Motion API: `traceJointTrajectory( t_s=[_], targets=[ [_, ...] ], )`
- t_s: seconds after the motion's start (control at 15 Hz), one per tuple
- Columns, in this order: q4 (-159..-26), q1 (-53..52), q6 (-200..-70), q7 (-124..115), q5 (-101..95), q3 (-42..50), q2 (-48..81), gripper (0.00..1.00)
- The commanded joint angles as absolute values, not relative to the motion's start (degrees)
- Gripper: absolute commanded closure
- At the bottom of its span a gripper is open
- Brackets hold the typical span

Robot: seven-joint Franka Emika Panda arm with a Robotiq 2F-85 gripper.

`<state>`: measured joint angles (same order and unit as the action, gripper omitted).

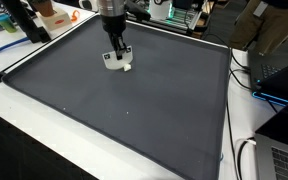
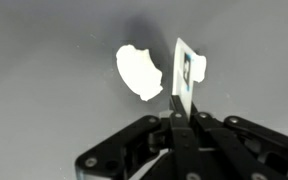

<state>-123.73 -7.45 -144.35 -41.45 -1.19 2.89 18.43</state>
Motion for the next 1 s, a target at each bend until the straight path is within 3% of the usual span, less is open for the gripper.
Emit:
traceJointTrajectory(
  t_s=[0.0, 0.33, 0.8, 0.87, 0.93],
  targets=[
    [-126.9, -6.8, -139.1, -38.8, 1.6, 2.0, 14.0, 0.99],
    [-137.7, -6.4, -142.2, -31.0, 4.8, -1.2, -1.4, 0.99],
    [-150.1, -9.4, -130.8, -14.8, 6.2, -6.9, -24.8, 0.99],
    [-144.4, -7.5, -132.4, -18.9, 5.4, -7.4, -16.6, 0.96],
    [-146.1, -8.0, -131.6, -17.5, 5.6, -7.9, -19.6, 0.96]
  ],
)
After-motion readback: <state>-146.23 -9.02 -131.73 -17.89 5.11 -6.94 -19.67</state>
